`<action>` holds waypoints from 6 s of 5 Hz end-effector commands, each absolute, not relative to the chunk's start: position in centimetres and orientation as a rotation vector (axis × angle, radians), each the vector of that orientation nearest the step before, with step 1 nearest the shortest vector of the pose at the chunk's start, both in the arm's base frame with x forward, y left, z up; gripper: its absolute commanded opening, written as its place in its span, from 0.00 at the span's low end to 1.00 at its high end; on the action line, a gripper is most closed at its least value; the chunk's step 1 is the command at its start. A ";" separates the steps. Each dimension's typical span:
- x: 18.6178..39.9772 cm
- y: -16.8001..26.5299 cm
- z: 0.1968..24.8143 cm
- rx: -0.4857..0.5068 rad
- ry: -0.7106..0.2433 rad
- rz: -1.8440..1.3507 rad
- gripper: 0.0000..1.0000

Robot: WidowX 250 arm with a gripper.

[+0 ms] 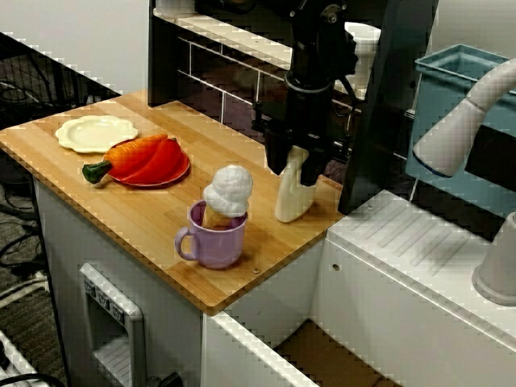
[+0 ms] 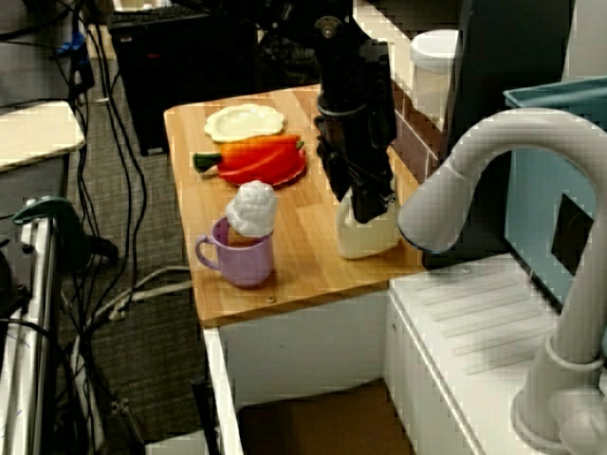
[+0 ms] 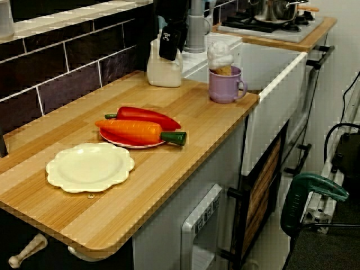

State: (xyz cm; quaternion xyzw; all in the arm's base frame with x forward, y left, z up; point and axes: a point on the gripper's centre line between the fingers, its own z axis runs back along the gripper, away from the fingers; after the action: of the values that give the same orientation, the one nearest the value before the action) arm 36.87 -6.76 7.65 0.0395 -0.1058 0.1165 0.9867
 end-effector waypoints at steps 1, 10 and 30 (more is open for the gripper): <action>36.0 -4.8 12.5 -0.010 -0.258 0.238 0.00; 27.6 -3.2 19.2 0.034 -0.301 0.039 0.00; 24.2 -3.7 14.0 0.584 -0.638 -0.229 0.00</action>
State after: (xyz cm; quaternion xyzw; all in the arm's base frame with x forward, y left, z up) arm 24.21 -4.29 13.16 0.2853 -0.2973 -0.1132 0.9041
